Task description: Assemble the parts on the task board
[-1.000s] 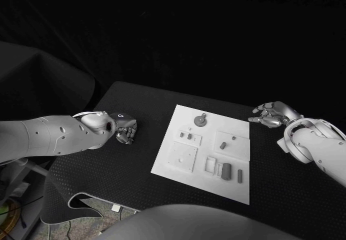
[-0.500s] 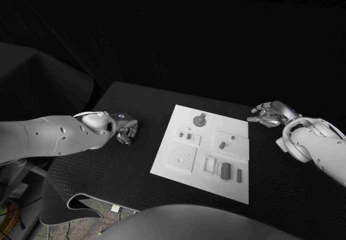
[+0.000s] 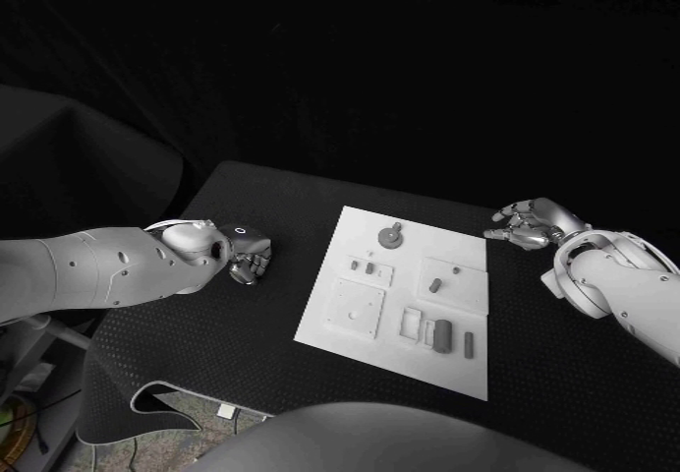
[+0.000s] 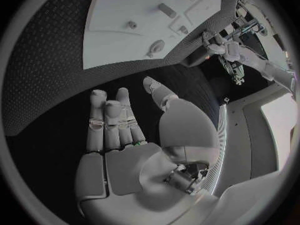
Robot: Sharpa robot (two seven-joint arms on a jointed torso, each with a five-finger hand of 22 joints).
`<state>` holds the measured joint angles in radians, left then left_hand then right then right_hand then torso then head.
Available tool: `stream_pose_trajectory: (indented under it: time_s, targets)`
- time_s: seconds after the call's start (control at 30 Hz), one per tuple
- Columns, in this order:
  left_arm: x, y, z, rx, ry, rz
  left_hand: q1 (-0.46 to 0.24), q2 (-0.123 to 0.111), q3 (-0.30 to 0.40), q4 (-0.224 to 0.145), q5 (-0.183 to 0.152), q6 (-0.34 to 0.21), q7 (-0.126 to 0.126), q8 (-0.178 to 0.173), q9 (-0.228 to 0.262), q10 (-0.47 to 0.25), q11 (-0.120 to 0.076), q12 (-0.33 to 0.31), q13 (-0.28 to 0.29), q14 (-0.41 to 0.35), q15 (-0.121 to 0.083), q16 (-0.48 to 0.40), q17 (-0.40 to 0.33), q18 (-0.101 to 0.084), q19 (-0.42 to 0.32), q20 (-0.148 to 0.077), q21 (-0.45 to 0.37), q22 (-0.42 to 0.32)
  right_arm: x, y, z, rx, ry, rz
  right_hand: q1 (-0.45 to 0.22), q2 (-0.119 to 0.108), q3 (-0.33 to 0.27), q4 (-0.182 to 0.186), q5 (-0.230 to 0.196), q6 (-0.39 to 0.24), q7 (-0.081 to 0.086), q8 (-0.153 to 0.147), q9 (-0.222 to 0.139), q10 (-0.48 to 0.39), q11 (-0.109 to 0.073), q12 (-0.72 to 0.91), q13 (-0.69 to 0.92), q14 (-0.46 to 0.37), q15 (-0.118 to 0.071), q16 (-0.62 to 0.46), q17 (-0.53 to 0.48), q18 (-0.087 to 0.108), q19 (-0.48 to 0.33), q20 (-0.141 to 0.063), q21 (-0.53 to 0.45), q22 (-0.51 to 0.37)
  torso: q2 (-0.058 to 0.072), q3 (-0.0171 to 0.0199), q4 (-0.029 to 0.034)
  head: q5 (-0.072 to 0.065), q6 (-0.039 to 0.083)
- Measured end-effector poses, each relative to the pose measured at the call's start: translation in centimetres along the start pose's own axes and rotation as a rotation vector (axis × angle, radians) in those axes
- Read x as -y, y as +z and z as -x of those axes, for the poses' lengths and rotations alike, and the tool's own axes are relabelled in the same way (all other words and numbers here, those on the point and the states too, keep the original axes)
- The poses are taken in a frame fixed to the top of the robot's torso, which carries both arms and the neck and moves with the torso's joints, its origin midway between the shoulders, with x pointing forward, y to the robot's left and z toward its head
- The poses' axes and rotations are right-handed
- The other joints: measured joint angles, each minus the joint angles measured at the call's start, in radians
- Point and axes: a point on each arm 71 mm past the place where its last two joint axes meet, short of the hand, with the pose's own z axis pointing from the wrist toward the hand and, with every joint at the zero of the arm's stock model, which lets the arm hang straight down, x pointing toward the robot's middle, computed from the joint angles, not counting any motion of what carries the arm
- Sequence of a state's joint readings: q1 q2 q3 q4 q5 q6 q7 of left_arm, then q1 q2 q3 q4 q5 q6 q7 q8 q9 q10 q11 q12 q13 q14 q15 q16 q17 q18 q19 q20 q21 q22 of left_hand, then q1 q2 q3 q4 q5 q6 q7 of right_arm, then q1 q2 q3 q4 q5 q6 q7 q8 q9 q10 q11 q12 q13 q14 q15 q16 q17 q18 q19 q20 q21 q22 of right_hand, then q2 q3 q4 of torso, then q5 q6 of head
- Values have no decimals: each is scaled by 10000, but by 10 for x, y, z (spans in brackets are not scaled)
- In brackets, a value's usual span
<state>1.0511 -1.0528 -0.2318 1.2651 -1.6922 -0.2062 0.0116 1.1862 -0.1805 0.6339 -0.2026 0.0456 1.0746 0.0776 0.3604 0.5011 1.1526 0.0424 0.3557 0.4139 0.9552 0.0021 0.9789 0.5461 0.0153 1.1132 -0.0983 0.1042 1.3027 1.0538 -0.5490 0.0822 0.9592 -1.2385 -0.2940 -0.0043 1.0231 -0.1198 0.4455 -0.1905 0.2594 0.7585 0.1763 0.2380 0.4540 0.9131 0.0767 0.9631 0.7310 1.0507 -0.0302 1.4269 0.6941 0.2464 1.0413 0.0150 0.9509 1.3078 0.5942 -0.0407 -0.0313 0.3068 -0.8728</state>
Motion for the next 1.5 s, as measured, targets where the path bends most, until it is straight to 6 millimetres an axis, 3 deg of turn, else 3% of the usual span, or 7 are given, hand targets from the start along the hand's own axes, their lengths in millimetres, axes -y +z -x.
stream_pose_trajectory:
  time_s: [0.1,0.37,0.5,0.57,0.73,0.9,1.5]
  targets:
    - [0,0,0,-48,1,8,-14,-11,38,-37,2,-167,111,-102,-15,-64,68,-253,-133,0,0,-2,-14,0,0,0,-21,4,0,0,0,-4,0,1,0,0,0,0,0,0,0,0,0,0,0,0,0,0,0,0,1,0,-1,1,0,0,0,0,0,-16,0]
    - [-1,2,1,-137,21,108,-288,-408,-148,-242,72,-433,181,-215,-59,-26,239,-889,-148,166,-91,-43,-39,-2,192,-36,-59,17,1,0,1,-7,-6,-15,-2,2,0,0,0,0,0,0,1,0,0,0,0,1,0,0,1,0,32,-12,0,0,0,0,0,-38,0]
    - [0,3,2,-185,27,131,-210,-431,-53,-393,53,-467,215,-250,-53,50,313,-1025,-144,387,-165,10,-23,77,424,-119,-59,35,1,0,0,-14,-6,-13,-40,40,1,0,0,0,0,0,0,0,0,0,0,1,0,0,1,0,1,-44,-39,0,1,-7,0,-36,0]
    - [0,3,2,-201,28,132,-100,-328,43,-489,34,-467,216,-252,-53,135,368,-1178,-144,516,-184,9,-21,84,523,-145,-59,45,1,0,0,-19,-5,-10,-40,40,0,0,0,-1,0,0,0,0,0,0,0,1,0,0,1,0,2,-44,-39,0,1,-8,0,-34,0]
    - [0,3,3,-226,23,113,72,-156,225,-671,-30,-444,254,-259,-53,561,301,-1528,-166,862,-287,77,-22,94,810,-233,17,52,1,0,0,-28,-5,-9,-40,40,1,0,0,-1,1,0,1,0,0,0,0,1,0,0,-1,0,1,-43,-39,0,4,-12,0,-32,0]
    - [0,4,3,-229,21,59,73,-155,474,-699,6,-291,254,-123,-61,999,180,-1557,-1026,1205,-379,76,24,97,971,-285,21,52,1,0,0,-37,-5,-9,-40,40,1,0,0,-1,1,0,1,0,0,0,0,1,0,0,-8,0,1,-42,-39,0,5,-6,0,-53,0]
    - [-2,5,2,-83,20,-163,15,-98,868,-843,-14,-98,134,26,114,1589,19,-1779,-1156,1687,-541,76,171,87,1382,-445,21,49,1,-1,0,-50,-7,-14,-39,39,1,-1,0,-6,6,0,1,0,0,40,0,1,0,0,-7,0,-1,-37,-39,0,7,7,-7,-169,0]
